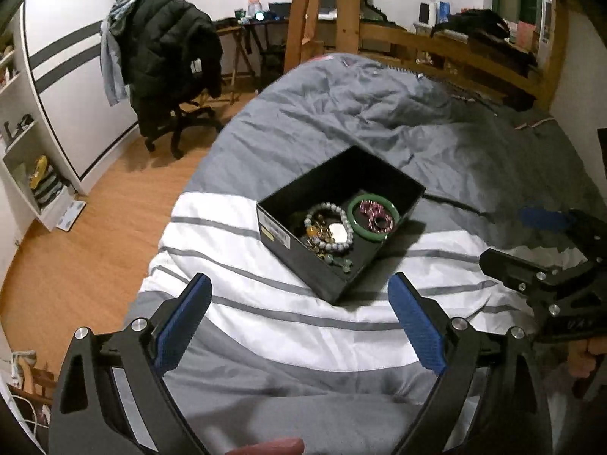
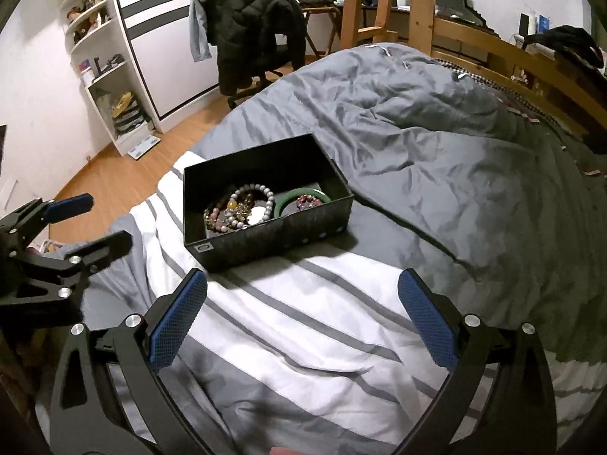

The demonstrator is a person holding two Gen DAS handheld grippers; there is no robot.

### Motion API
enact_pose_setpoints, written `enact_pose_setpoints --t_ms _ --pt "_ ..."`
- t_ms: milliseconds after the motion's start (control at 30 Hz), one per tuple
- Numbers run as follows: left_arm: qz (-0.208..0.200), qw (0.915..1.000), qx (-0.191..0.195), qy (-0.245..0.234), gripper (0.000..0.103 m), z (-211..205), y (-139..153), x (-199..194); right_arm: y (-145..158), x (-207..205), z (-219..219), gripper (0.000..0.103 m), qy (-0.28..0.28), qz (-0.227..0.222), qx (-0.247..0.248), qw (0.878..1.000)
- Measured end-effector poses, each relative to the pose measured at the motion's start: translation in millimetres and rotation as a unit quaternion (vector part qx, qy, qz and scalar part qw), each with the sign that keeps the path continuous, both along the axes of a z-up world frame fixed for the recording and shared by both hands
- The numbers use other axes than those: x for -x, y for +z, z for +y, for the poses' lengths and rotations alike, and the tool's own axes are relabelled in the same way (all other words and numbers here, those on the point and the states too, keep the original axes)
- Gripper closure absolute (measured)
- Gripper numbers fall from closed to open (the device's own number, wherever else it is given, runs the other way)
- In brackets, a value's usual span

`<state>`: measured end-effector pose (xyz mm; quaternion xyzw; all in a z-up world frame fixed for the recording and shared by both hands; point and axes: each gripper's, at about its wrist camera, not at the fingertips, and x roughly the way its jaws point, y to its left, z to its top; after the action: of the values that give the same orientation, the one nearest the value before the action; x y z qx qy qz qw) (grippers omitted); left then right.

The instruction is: Organize jewelry

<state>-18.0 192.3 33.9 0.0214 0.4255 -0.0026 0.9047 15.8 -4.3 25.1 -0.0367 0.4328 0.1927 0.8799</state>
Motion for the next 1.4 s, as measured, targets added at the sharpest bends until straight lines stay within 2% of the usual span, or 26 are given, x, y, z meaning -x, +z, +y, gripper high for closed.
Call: enact_pose_setpoints --t_ms 200,367,633,1400 --pt "0.012 0.9999 -0.008 0.000 0.010 -4 -7 -4 -7 -1 4 0.003 -0.001 0.004 0.007 1.000" --pt "0.030 0.9990 -0.033 0.000 0.010 -11 -13 -9 -10 0 7 0.004 0.001 0.007 0.006 1.000" --pt "0.031 0.9995 -0.011 -0.004 0.010 -5 -12 -9 -10 0 8 0.004 0.001 0.005 0.009 1.000" --pt "0.034 0.9992 -0.019 -0.009 0.010 -9 -14 -10 -14 1 10 0.003 0.003 0.009 0.008 1.000"
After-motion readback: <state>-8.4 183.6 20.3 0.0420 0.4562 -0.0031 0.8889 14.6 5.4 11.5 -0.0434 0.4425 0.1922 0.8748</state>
